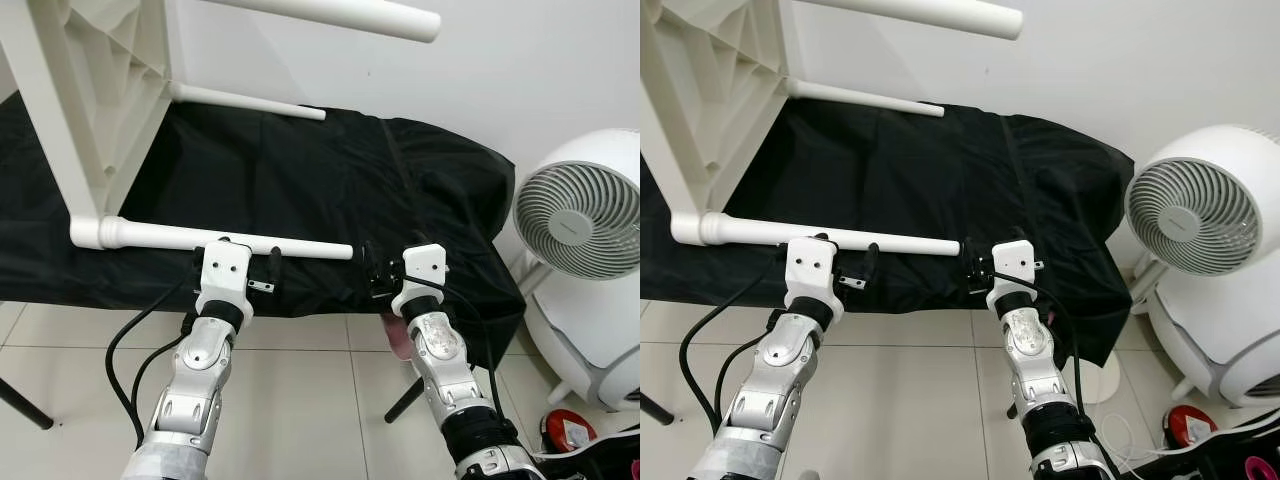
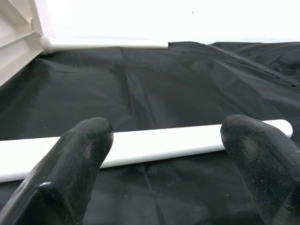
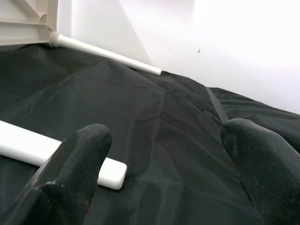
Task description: Building children table
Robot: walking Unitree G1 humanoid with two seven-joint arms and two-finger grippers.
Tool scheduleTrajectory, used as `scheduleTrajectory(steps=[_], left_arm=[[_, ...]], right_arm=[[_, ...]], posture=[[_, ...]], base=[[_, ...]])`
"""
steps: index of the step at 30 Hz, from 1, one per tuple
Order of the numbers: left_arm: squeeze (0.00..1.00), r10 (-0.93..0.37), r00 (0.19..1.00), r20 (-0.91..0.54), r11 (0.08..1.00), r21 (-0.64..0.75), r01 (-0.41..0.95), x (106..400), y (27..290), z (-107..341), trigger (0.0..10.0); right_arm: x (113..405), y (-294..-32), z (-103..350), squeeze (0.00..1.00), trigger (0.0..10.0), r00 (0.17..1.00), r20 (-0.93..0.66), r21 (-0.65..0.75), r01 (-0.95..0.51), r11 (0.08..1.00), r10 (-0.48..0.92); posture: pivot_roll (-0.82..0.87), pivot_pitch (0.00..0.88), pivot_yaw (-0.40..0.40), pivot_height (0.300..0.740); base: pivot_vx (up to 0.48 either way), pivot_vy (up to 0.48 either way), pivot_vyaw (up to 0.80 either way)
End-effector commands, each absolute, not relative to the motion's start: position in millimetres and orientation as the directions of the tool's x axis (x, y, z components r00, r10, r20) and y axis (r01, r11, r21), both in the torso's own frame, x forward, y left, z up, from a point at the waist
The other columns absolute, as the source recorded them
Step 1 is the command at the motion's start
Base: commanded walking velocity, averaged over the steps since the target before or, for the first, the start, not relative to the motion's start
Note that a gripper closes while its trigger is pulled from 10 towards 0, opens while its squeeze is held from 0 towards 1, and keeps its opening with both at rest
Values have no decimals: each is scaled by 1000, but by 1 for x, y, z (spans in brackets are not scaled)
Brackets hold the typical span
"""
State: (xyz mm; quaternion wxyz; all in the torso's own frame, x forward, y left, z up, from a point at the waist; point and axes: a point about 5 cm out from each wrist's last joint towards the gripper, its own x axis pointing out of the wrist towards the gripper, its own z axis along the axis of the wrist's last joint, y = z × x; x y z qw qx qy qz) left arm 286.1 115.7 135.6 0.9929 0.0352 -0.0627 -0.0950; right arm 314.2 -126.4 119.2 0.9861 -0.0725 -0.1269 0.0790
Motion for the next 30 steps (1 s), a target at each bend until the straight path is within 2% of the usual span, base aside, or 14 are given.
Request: scheduleTrajectory(steps=[1, 4, 16, 30], left_arm=[[0, -204, 972, 120, 977, 83, 195, 288, 111, 138, 10000], [0, -208, 971, 121, 976, 86, 198, 289, 111, 138, 10000], [0, -241, 961, 138, 968, 105, 228, 292, 111, 140, 10000], [0, -202, 971, 130, 979, 69, 194, 294, 116, 138, 10000]], right_arm=[[316, -129, 124, 0, 10000, 951, 260, -180, -124, 976, 169], [316, -128, 124, 0, 10000, 951, 260, -180, -124, 976, 169], [315, -122, 122, 0, 10000, 956, 253, -147, -116, 982, 150], [316, -125, 123, 0, 10000, 957, 261, -119, -100, 988, 128]], posture=[[10, 0, -79, 740], [10, 0, -79, 740], [-7, 0, -88, 740], [6, 0, -89, 740]], base=[[0, 0, 0], [0, 0, 0], [0, 0, 800], [0, 0, 0]])
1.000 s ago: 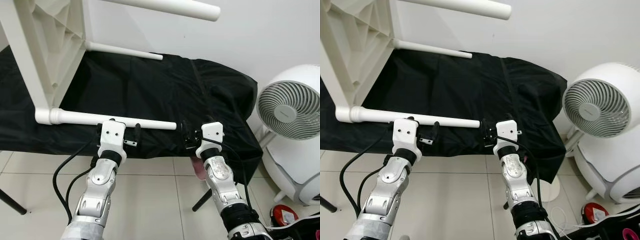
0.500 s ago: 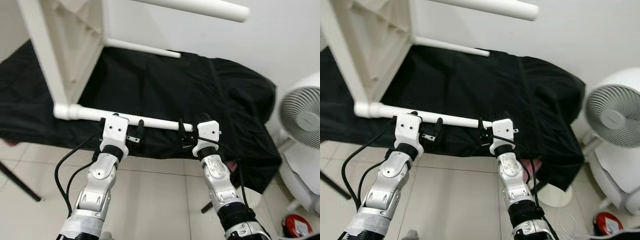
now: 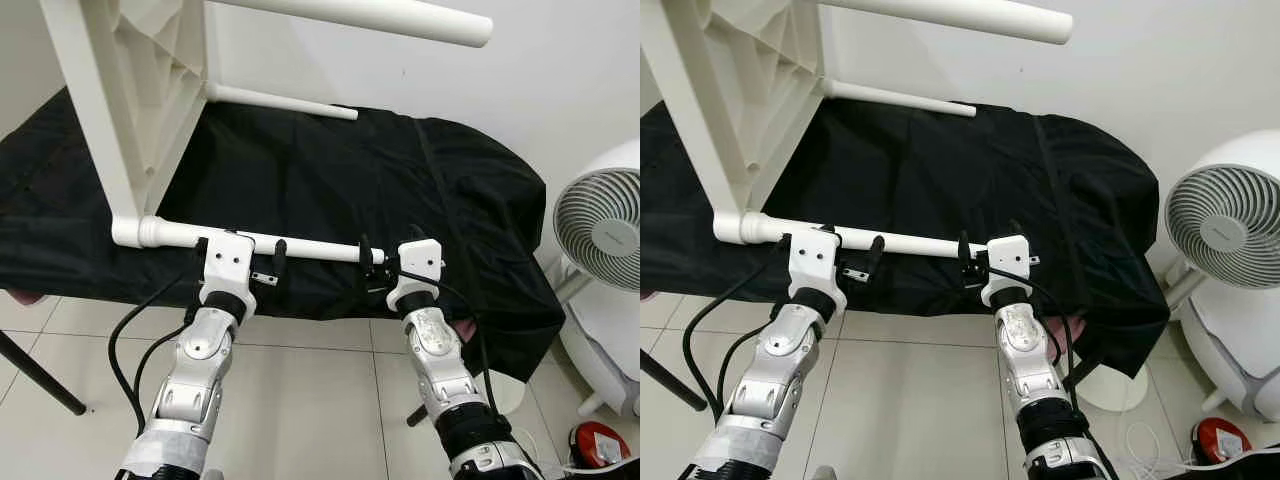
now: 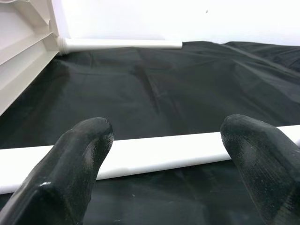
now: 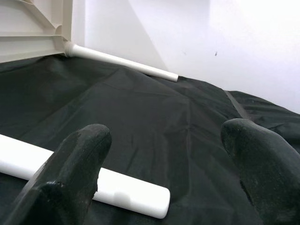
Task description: Building children table
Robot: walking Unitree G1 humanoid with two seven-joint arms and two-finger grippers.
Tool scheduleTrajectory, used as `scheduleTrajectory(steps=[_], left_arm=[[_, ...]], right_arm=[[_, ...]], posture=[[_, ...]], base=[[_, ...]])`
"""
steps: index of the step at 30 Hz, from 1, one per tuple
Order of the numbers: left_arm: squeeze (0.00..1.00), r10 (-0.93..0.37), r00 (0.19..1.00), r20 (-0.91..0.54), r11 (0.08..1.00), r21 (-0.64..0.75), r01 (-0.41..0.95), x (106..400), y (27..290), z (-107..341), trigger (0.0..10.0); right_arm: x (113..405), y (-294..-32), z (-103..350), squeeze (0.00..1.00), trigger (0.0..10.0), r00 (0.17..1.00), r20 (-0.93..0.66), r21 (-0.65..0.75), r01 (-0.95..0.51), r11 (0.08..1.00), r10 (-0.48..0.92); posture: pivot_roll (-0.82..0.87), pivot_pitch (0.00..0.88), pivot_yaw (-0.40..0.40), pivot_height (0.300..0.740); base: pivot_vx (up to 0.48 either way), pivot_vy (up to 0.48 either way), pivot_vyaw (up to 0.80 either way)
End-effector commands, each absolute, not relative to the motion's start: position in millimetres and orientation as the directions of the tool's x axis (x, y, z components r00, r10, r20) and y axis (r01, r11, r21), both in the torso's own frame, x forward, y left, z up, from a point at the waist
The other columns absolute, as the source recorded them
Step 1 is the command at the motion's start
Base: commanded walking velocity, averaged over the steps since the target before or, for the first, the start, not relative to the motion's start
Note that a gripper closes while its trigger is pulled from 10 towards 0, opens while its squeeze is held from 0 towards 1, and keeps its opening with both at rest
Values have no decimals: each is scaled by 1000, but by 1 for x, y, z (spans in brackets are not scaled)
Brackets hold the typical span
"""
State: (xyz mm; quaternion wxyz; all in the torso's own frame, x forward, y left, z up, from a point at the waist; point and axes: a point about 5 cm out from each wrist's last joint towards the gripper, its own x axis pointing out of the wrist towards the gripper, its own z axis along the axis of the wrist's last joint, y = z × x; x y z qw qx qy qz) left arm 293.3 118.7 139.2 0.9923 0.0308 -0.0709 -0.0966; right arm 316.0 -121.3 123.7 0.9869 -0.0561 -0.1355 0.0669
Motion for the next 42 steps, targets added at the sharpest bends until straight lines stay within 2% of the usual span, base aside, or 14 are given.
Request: scheduleTrajectory(steps=[1, 33, 42], left_arm=[[0, -199, 971, 130, 979, 71, 191, 295, 117, 139, 10000], [0, -188, 971, 145, 981, 77, 179, 296, 123, 142, 10000], [0, -187, 972, 143, 981, 80, 177, 294, 123, 141, 10000]], right_arm=[[317, -125, 124, 0, 10000, 957, 262, -117, -101, 988, 128], [320, -121, 123, 0, 10000, 957, 258, -111, -109, 988, 135], [319, -119, 122, 0, 10000, 956, 257, -108, -115, 987, 140]], posture=[[9, 0, -90, 740], [31, 0, -97, 740], [37, 0, -97, 740]], base=[[0, 251, 0], [0, 292, 0], [0, 0, 0]])
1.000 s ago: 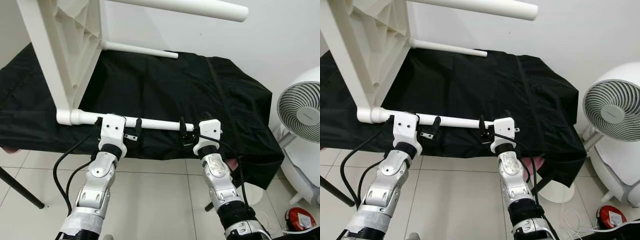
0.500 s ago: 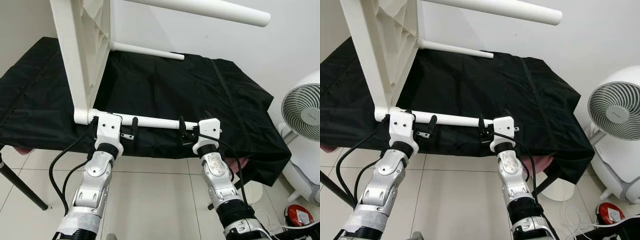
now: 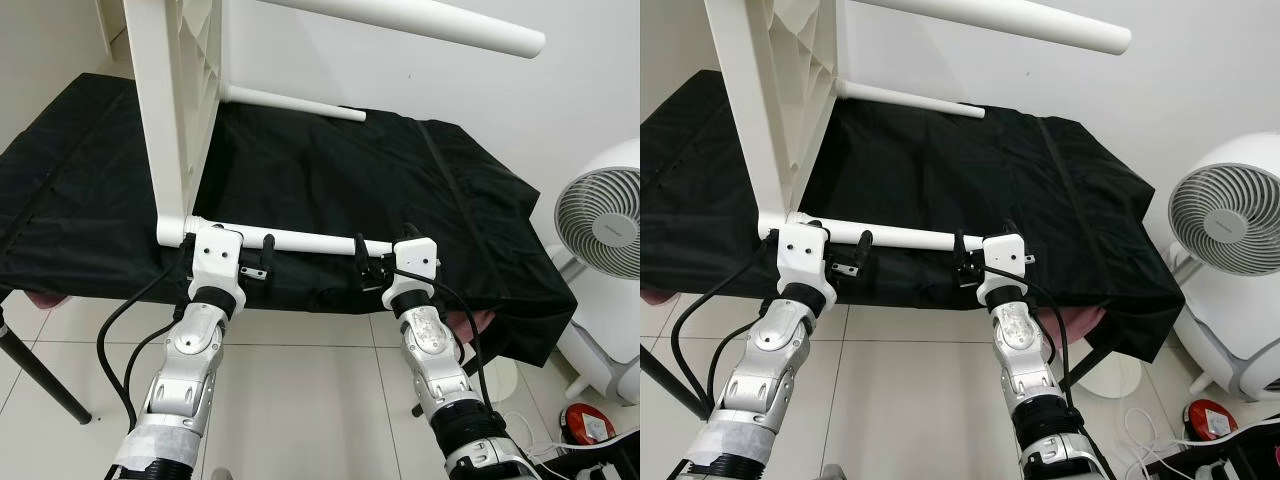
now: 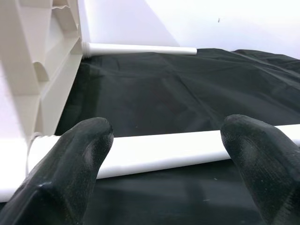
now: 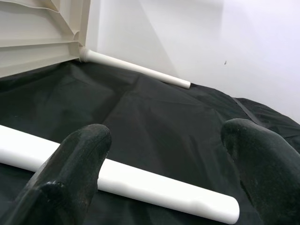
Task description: Building children table
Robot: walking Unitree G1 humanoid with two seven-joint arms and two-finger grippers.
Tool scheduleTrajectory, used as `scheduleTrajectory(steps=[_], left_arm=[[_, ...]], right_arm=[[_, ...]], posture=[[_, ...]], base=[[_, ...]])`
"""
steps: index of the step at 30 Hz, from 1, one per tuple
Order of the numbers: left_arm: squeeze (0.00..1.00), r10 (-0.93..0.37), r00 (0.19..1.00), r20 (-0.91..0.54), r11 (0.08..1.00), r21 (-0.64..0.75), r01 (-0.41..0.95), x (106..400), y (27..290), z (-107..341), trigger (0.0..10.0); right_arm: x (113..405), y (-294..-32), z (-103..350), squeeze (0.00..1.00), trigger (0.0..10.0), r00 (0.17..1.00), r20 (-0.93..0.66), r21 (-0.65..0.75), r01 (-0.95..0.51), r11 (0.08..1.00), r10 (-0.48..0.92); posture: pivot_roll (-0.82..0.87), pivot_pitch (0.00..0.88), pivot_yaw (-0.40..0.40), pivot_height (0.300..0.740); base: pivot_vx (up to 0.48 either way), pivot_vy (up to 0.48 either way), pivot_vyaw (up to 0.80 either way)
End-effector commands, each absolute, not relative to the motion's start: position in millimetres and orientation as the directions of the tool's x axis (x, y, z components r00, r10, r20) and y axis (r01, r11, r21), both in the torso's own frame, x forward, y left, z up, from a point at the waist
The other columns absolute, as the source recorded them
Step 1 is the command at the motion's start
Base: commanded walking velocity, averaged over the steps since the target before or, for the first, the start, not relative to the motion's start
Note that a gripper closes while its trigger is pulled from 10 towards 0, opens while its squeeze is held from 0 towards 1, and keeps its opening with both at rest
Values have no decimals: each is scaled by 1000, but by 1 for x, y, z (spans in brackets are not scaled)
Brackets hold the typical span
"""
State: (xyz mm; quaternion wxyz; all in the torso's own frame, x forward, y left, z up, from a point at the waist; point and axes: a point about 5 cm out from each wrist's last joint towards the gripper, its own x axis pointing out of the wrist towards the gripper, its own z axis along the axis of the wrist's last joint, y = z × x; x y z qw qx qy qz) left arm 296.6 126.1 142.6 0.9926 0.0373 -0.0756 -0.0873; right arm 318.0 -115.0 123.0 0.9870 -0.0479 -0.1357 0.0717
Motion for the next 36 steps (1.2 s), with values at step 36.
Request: scheduleTrajectory(steps=[36], left_arm=[[0, -205, 967, 150, 976, 109, 190, 289, 120, 140, 10000]], right_arm=[[317, -120, 119, 0, 10000, 959, 250, -105, -109, 988, 133]], posture=[[36, 0, -96, 740]], base=[[0, 25, 0]])
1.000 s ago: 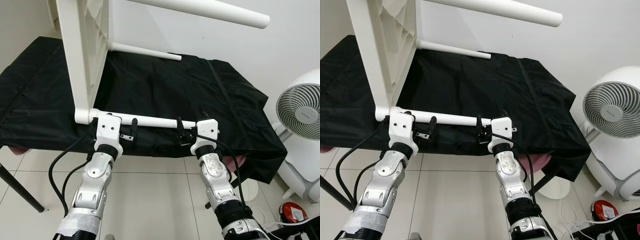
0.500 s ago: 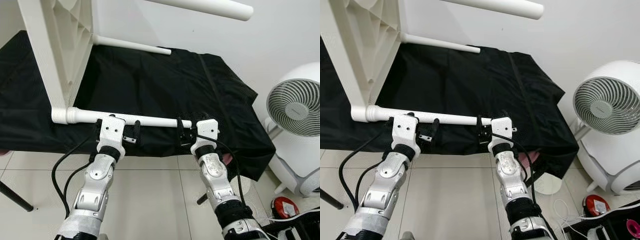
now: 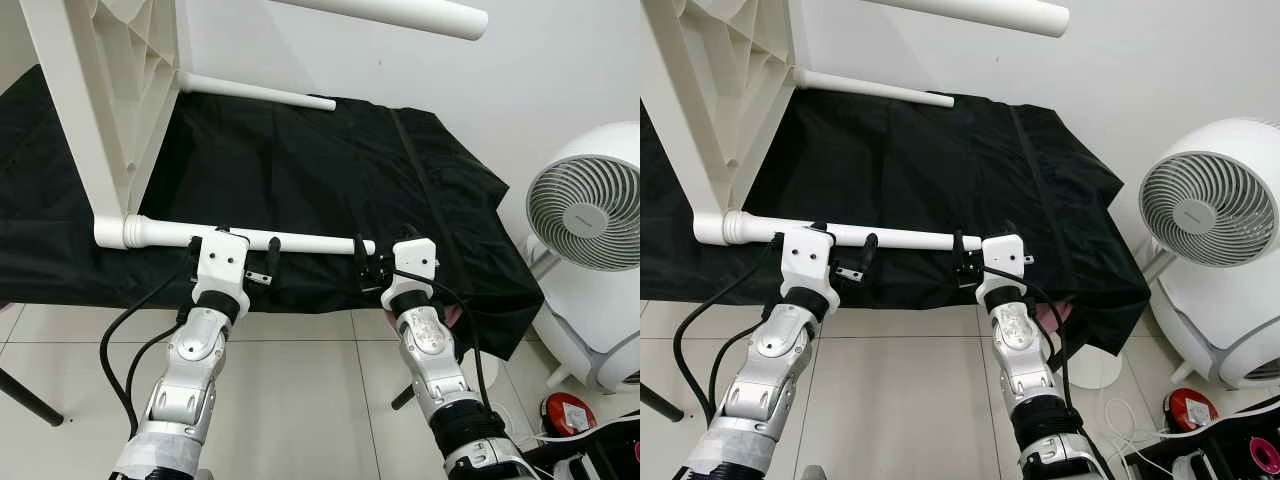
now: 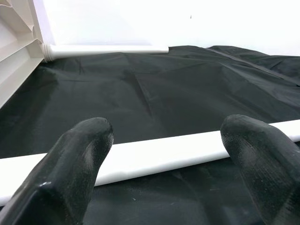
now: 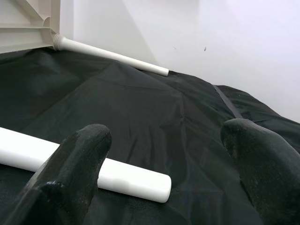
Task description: Building children table
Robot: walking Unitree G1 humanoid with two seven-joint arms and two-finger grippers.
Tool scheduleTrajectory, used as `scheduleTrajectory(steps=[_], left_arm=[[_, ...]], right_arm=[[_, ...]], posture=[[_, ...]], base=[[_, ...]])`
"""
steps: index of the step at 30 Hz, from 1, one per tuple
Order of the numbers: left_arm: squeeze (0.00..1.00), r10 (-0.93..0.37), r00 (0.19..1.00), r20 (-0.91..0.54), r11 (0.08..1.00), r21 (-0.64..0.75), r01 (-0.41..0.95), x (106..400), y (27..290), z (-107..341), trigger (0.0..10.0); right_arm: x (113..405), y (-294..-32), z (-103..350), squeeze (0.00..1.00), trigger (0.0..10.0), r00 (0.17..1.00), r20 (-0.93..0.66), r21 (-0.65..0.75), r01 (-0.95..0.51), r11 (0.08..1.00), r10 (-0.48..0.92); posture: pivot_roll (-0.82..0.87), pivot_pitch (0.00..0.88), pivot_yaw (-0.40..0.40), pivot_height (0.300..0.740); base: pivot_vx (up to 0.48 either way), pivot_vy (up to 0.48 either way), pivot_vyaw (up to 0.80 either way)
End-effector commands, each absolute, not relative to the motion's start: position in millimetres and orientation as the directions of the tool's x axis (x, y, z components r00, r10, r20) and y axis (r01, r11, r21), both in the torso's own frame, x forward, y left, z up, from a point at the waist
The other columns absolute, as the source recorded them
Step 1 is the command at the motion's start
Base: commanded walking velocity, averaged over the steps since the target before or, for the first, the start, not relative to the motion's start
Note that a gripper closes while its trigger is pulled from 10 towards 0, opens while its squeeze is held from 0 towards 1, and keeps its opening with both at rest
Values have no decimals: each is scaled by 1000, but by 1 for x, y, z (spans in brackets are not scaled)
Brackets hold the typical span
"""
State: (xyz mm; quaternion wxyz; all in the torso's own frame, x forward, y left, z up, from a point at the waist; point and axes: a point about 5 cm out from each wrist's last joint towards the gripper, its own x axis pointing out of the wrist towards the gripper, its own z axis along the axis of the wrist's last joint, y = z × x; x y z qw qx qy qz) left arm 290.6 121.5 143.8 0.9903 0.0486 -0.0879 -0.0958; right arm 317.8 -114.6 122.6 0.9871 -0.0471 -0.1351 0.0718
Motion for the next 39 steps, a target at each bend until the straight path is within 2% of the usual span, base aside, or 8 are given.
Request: scheduleTrajectory(steps=[1, 35, 39], left_arm=[[0, -205, 967, 149, 976, 110, 190, 289, 120, 140, 10000], [0, -203, 968, 144, 976, 112, 188, 291, 121, 142, 10000], [0, -208, 964, 167, 972, 148, 184, 291, 119, 144, 10000]], right_arm=[[317, -120, 119, 0, 10000, 959, 250, -104, -109, 989, 132], [319, -118, 119, 0, 10000, 960, 250, -97, -103, 990, 125], [320, -118, 120, 0, 10000, 959, 253, -97, -103, 990, 125]], posture=[[36, 0, -94, 740], [43, 0, -87, 740], [44, 0, -87, 740]], base=[[0, 326, 0], [0, 388, 0], [0, 0, 0]])
